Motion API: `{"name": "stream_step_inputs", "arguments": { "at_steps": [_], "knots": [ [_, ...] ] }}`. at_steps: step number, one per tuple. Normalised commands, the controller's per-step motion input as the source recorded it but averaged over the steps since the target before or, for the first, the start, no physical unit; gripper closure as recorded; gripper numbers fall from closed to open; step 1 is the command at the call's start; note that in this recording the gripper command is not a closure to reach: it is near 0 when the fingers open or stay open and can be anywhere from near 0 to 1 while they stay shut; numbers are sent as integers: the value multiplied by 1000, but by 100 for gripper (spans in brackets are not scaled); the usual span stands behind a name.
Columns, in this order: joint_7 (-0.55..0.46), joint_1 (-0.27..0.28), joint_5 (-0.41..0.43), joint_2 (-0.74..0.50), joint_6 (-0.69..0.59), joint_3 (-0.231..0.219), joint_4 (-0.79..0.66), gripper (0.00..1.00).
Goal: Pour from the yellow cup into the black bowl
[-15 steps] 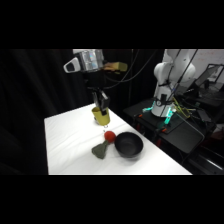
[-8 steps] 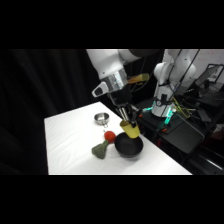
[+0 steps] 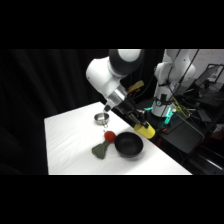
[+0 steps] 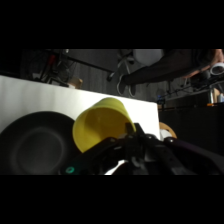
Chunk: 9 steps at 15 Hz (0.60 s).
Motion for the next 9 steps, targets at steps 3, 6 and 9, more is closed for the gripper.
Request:
{"name": "stream_step_inputs", "arguments": {
  "at_steps": [3, 6, 9],
  "knots": [
    [-237, -172, 175, 445, -577, -22, 406, 18],
    [-48, -127, 157, 428, -572, 15, 508, 18],
    [57, -63, 156, 297, -451, 49, 445, 18]
  ]
}}
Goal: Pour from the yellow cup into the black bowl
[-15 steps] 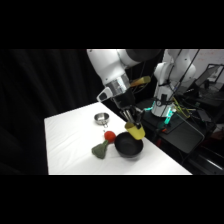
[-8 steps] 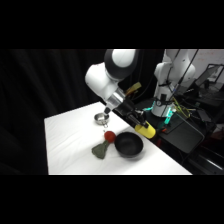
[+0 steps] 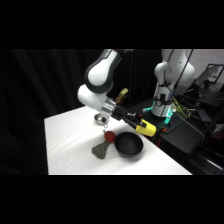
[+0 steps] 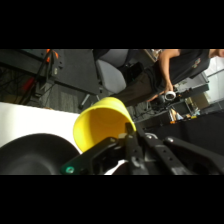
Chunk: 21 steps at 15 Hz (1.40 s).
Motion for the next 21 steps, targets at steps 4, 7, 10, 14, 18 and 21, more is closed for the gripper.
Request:
{"name": "stream_step_inputs", "arguments": {
  "at_steps": [4, 7, 10, 14, 18, 21],
  "knots": [
    [90, -44, 125, 169, -326, 43, 355, 18],
    [97, -34, 78, 61, -230, 23, 243, 18],
    [190, 33, -35, -155, 39, -35, 76, 18],
    [299, 143, -259, -459, 343, -71, -120, 18],
    [323, 129, -288, -464, 371, -45, -133, 18],
    [282, 98, -308, -318, 459, -63, -108, 18]
  ]
}}
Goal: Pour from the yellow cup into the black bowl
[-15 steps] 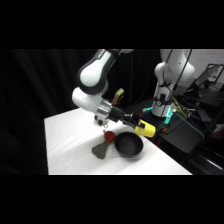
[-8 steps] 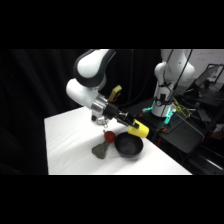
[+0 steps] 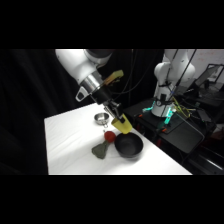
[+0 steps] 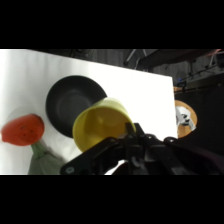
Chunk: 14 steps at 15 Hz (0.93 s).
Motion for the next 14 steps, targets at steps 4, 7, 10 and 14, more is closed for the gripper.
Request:
{"name": "stream_step_inputs", "arguments": {
  "at_steps": [4, 7, 10, 14],
  "knots": [
    [251, 62, -293, -256, 511, -85, -112, 18],
    [290, 50, -337, -209, 517, -97, -101, 18],
    [398, 71, -411, -97, 594, -103, -121, 18],
    [510, 79, -394, 90, 598, -137, -77, 18]
  ]
}}
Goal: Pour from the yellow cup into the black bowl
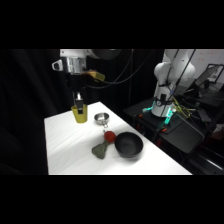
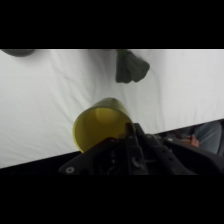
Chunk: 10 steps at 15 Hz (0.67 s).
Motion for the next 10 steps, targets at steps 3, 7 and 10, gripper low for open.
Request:
{"name": "stream_step_inputs", "arguments": {
  "at_steps": [3, 7, 10],
  "knots": [
    [433, 55, -240, 248, 423, -167, 27, 18],
    [184, -10, 94, 317, 264, -75, 133, 18],
    [84, -28, 228, 263, 180, -16, 205, 18]
  ]
}}
